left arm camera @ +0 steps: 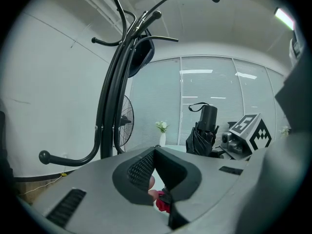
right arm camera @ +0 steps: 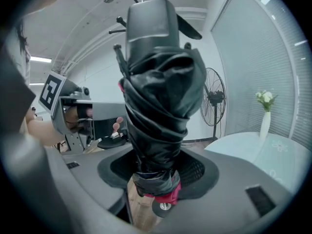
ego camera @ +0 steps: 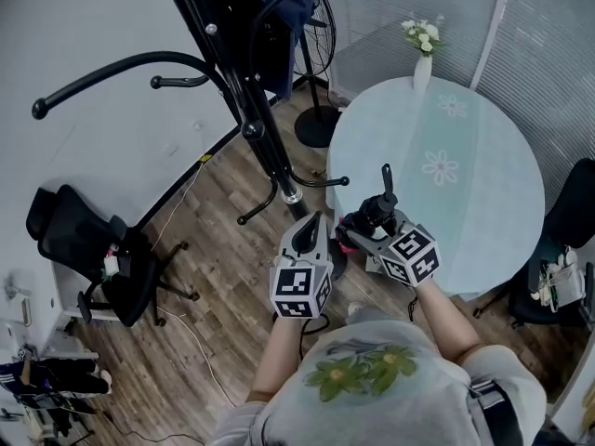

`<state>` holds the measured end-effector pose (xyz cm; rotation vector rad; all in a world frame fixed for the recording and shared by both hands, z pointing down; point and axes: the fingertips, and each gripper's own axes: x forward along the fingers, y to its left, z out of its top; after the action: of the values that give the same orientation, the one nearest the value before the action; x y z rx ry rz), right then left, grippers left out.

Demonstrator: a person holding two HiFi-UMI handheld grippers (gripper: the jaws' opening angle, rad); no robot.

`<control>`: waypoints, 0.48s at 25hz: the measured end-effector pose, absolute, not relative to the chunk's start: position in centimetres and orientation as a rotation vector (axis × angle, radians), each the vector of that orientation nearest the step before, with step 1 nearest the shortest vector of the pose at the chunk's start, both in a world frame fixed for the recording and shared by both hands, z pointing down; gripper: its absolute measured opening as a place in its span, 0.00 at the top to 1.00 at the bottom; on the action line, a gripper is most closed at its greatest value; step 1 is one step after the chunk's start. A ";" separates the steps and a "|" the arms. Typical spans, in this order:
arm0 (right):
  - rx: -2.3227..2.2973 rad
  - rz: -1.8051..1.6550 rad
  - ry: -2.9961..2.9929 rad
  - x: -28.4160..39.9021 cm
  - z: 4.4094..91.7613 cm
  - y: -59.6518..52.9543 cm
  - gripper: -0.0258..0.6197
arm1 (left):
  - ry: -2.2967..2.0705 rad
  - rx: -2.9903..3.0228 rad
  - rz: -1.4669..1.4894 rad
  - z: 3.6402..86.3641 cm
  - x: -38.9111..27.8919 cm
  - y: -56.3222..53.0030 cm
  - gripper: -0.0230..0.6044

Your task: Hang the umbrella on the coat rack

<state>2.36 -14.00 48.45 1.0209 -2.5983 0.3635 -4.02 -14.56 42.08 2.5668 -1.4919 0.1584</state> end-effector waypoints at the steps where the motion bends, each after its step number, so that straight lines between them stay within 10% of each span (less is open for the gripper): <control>1: 1.008 0.366 -2.599 2.3 48.7 -14.3 0.59 | -1.500 2.561 0.159 42.2 -4.0 -14.9 0.96; 12: 0.840 0.444 -2.559 1.8 53.0 -16.5 0.58 | -1.558 2.479 0.185 44.6 -4.1 -17.6 0.96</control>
<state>1.76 -16.52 53.03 0.8396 -2.5594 0.4438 -4.12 -17.61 44.56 2.4794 -1.5576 0.1850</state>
